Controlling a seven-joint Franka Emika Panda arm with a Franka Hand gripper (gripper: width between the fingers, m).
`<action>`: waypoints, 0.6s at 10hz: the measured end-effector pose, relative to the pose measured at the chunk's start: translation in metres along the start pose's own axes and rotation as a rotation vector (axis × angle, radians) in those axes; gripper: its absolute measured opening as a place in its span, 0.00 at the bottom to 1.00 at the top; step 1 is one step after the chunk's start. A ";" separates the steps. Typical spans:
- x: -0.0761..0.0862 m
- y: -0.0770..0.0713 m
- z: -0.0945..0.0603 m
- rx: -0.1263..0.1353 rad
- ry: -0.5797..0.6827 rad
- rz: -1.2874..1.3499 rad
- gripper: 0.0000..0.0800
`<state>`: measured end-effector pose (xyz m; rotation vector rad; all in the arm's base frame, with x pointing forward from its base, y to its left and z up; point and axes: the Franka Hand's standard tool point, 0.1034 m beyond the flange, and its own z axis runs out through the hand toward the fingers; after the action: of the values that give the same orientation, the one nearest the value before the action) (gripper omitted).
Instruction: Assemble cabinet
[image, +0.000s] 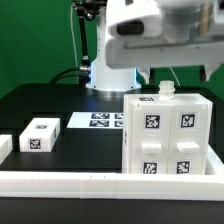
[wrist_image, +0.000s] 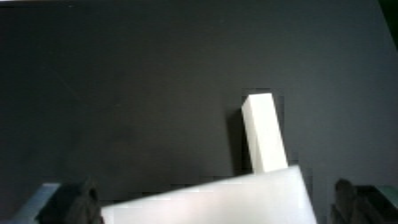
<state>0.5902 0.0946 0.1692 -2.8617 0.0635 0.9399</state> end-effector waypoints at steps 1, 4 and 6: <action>-0.014 0.006 -0.001 0.001 0.015 -0.012 0.81; -0.046 0.027 0.000 0.002 0.106 -0.069 0.81; -0.044 0.026 0.001 0.001 0.101 -0.071 0.81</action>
Offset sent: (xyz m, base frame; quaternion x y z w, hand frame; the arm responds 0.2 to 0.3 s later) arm -0.0409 -0.0358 -0.0148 -0.0247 0.1250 -0.0644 0.9898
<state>0.5518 0.0686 0.1921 -2.8877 -0.0281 0.7821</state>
